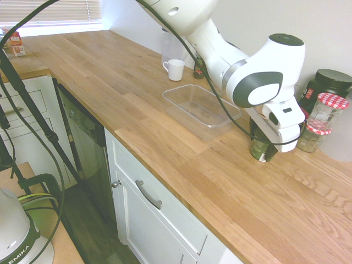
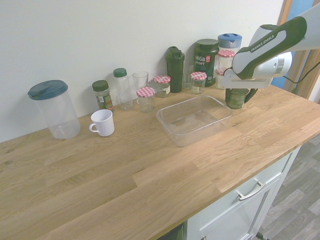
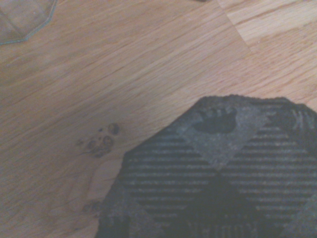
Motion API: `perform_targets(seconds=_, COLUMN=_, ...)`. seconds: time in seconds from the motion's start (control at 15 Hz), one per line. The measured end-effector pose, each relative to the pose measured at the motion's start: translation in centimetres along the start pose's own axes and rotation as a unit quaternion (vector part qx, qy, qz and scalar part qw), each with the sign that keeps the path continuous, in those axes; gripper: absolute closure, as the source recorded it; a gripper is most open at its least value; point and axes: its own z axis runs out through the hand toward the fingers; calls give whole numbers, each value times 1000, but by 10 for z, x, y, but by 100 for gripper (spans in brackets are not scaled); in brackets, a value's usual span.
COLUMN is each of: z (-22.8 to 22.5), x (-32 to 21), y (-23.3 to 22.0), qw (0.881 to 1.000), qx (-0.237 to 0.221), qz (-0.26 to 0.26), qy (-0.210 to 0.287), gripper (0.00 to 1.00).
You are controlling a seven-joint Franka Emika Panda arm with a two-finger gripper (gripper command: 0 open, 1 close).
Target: Put the cereal into the container
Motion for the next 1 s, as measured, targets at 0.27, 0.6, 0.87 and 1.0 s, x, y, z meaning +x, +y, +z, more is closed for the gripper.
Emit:
perform_targets(seconds=0.27, z=-2, x=6, y=3, qw=1000, qx=1, qz=2, qy=2, gripper=100)
perform_targets(seconds=0.6, z=-26, x=14, y=3, qw=1000, qx=17, qz=-1, qy=12, gripper=100)
perform_targets(seconds=0.87, z=-102, x=-10, y=3, qw=998, qx=43, qz=-37, qy=25, gripper=100)
perform_targets(seconds=1.0, z=-146, x=-41, y=-1, qw=996, qx=54, qz=-63, qy=29, gripper=100)
